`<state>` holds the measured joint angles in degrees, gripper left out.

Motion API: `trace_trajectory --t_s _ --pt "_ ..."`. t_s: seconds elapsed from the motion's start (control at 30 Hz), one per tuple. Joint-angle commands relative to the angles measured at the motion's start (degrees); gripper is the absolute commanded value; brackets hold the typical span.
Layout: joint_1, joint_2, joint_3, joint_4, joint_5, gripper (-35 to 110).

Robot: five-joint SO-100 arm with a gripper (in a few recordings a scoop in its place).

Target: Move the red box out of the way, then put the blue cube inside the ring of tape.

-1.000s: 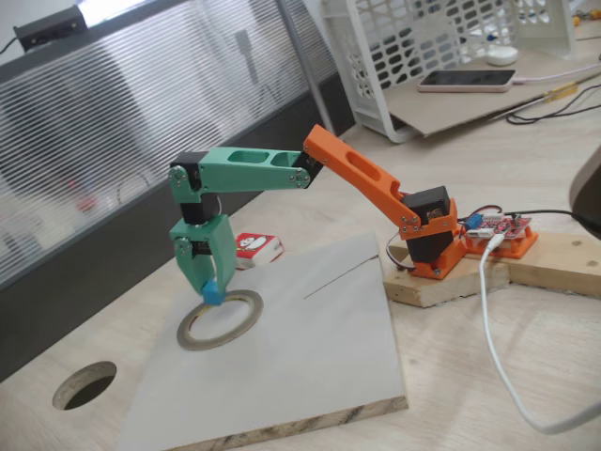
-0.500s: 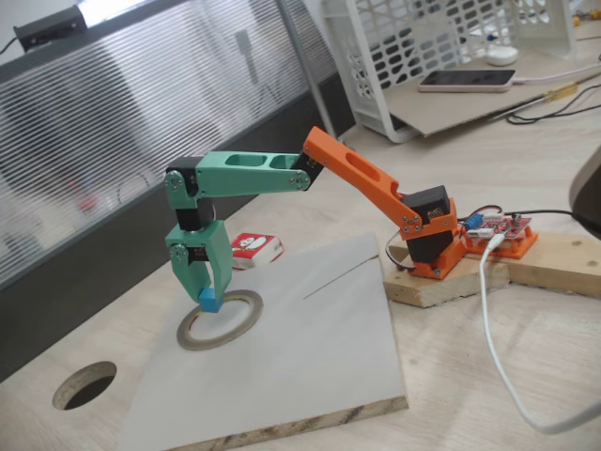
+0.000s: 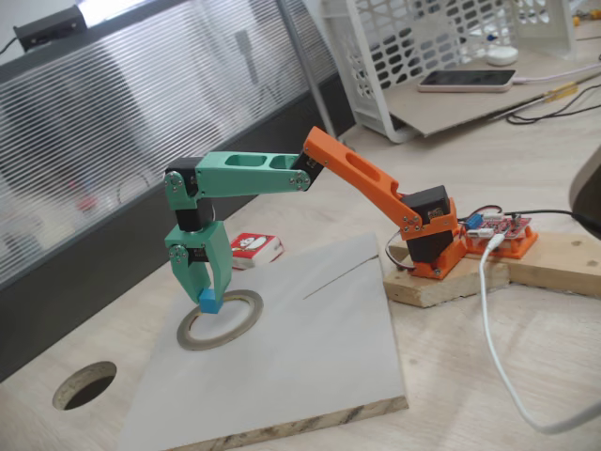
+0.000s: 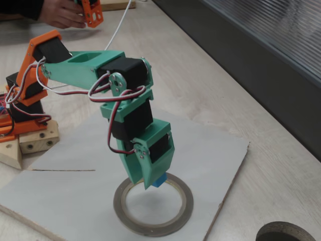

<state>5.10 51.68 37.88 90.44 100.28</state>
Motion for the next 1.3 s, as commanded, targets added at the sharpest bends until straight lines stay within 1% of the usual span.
trace_trajectory --t_s 0.0,0.4,0.5,0.6,0.67,0.87,0.97,1.1,1.27 --pt "0.70 0.53 -0.35 1.32 0.79 8" --pt "0.97 0.53 -0.35 1.58 0.79 9" --pt "0.70 0.53 -0.35 5.01 0.79 11" --pt "0.62 0.53 -0.35 11.51 0.79 17" --pt "0.62 0.53 -0.35 13.18 0.79 23" --pt "0.62 0.53 -0.35 13.27 0.79 44" --pt "0.62 0.53 -0.35 13.27 0.79 52" --pt "0.62 0.53 -0.35 13.27 0.79 57" --pt "0.62 1.14 -0.35 13.27 0.79 57"
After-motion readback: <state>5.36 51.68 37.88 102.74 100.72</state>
